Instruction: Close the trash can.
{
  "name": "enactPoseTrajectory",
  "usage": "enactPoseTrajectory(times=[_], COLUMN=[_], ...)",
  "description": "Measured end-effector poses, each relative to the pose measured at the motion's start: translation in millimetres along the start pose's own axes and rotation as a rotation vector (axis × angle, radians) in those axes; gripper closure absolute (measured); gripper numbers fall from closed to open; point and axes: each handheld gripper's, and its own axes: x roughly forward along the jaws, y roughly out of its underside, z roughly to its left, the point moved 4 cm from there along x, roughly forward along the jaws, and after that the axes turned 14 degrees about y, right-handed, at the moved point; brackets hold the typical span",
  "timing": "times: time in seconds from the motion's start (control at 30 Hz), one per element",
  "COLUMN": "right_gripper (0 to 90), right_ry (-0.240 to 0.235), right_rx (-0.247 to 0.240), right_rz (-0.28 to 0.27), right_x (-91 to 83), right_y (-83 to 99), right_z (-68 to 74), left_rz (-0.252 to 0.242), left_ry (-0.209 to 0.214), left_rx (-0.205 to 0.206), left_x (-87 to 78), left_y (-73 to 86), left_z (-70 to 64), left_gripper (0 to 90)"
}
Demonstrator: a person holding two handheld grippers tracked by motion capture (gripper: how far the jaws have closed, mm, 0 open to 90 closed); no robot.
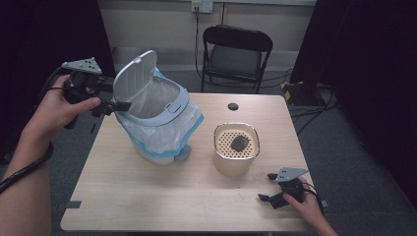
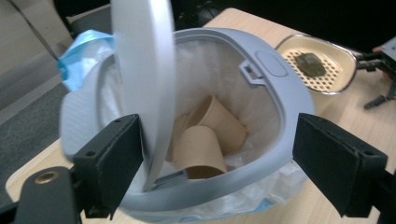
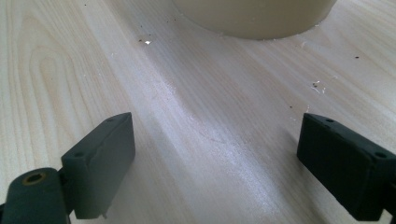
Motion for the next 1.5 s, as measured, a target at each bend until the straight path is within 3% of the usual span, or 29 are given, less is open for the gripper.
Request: enactPoseTrajectory(times=[0.37, 0.63, 0.8, 0.9, 1.03, 1.3, 1.5], right_gripper=[11.1, 11.1, 11.1, 11.1, 11.1, 11.1, 11.1], right_ry=[0.002, 0.002, 0.002, 0.002, 0.002, 0.002, 0.002], right_rx=[0.000, 0.000, 0.000, 0.000, 0.000, 0.000, 0.000], right_rz=[0.001, 0.001, 0.001, 0.001, 0.001, 0.001, 0.001], right_x=[-0.1, -0.1, -0.1, -0.1, -0.2, -0.1, -0.1], right_y=[0.0, 0.0, 0.1, 0.1, 0.1, 0.1, 0.1], right_z=[-0.1, 0.0, 0.0, 0.0, 0.0, 0.0, 0.0], left_rz=[0.049, 0.061, 0.051, 0.045, 0.050, 0.098, 0.085], left_ry=[0.035, 0.060, 0.081, 0.072, 0.069, 0.053, 0.013], left_rx=[0.044, 0.043, 0.034, -0.012, -0.036, -0.051, -0.051], left_x=[20.8, 34.8, 42.0, 46.5, 49.9, 66.0, 72.3], left_y=[-11.2, -20.8, -23.0, -23.4, -23.3, -21.2, -22.3], left_z=[-17.9, -24.8, -27.2, -22.7, -18.2, -13.1, -6.5], left_gripper=[15.4, 16.4, 32.3, 42.2, 52.9, 57.3, 63.0])
